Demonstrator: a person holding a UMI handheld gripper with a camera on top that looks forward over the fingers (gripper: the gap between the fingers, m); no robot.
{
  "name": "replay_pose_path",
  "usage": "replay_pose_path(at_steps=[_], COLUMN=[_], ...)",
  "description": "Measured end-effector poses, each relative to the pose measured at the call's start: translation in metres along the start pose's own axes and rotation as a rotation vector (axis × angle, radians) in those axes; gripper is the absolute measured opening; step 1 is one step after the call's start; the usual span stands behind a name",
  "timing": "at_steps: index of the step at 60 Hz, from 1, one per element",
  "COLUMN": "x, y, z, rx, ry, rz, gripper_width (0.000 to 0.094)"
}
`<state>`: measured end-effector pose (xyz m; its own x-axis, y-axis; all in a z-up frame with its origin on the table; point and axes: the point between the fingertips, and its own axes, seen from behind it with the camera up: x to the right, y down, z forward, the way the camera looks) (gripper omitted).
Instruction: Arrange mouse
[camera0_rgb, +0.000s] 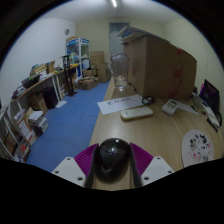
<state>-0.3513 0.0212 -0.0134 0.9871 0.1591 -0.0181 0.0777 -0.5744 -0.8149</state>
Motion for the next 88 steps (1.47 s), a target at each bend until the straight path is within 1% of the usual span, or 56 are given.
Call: replay_pose_path(at_steps=[1,2,5,9,11,12,13,18,23,27,30,33,35,39,45,52,58,59,60,61,65,66,67,69,70,72,74,75,76,81,88], x=[-0.001,-0.001,-0.004,-0.005,-0.006,-0.009,-0.012,-0.020,0.004,0.049,0.095,0.144,0.176,0.229,0.276,0.293,0.296,0.296,0.296,0.295,0.296,0.296,0.295,0.295,0.295,0.294,0.294,0.293,0.293,0.286,0.279], y=[0.000,0.000,0.001,-0.001,0.001,0.001,-0.001,-0.040,-0.105,-0.150,-0.171,-0.182,-0.177,-0.146,-0.075,-0.008,0.023,0.030,0.029,0.026,0.031,0.030,0.029,0.030,0.030,0.031,0.033,0.033,0.033,0.022,0.019], z=[0.001,0.001,0.001,0.001,-0.003,-0.006,-0.011,-0.047,-0.093,-0.126,-0.145,-0.156,-0.157,-0.148,-0.113,-0.077,-0.057,-0.054,-0.056,-0.055,-0.053,-0.050,-0.052,-0.054,-0.055,-0.058,-0.064,-0.069,-0.074,-0.102,-0.160], rx=[-0.004,-0.006,-0.023,-0.040,-0.057,-0.066,-0.064,0.017,0.161,0.255,0.310,0.332,0.334,0.279,0.153,0.031,-0.031,-0.048,-0.051,-0.018,-0.048,-0.050,-0.054,-0.067,-0.072,-0.087,-0.105,-0.110,-0.111,-0.075,-0.065], ry=[-0.004,-0.009,-0.016,-0.022,-0.030,-0.042,-0.059,-0.141,-0.161,-0.137,-0.093,-0.042,-0.015,0.019,0.011,0.002,-0.005,-0.008,-0.015,-0.021,-0.035,-0.039,-0.043,-0.046,-0.046,-0.049,-0.045,-0.042,-0.037,-0.050,-0.063], rz=[0.001,0.006,-0.001,-0.024,-0.027,-0.034,-0.037,-0.048,-0.052,-0.040,-0.034,-0.034,-0.037,-0.037,-0.011,-0.035,-0.037,-0.039,-0.035,-0.025,-0.001,-0.002,-0.003,-0.003,-0.002,0.002,0.014,0.022,0.029,0.066,0.142], gripper_width=[0.0552,0.0514,0.0453,0.0414,0.0422,0.0386,0.0387,0.0388,0.0387,0.0386,0.0383,0.0385,0.0386,0.0386,0.0383,0.0387,0.0391,0.0432,0.0472,0.0448,0.0508,0.0581,0.0572,0.0592,0.0619,0.0763,0.0845,0.0917,0.0855,0.0834,0.0838])
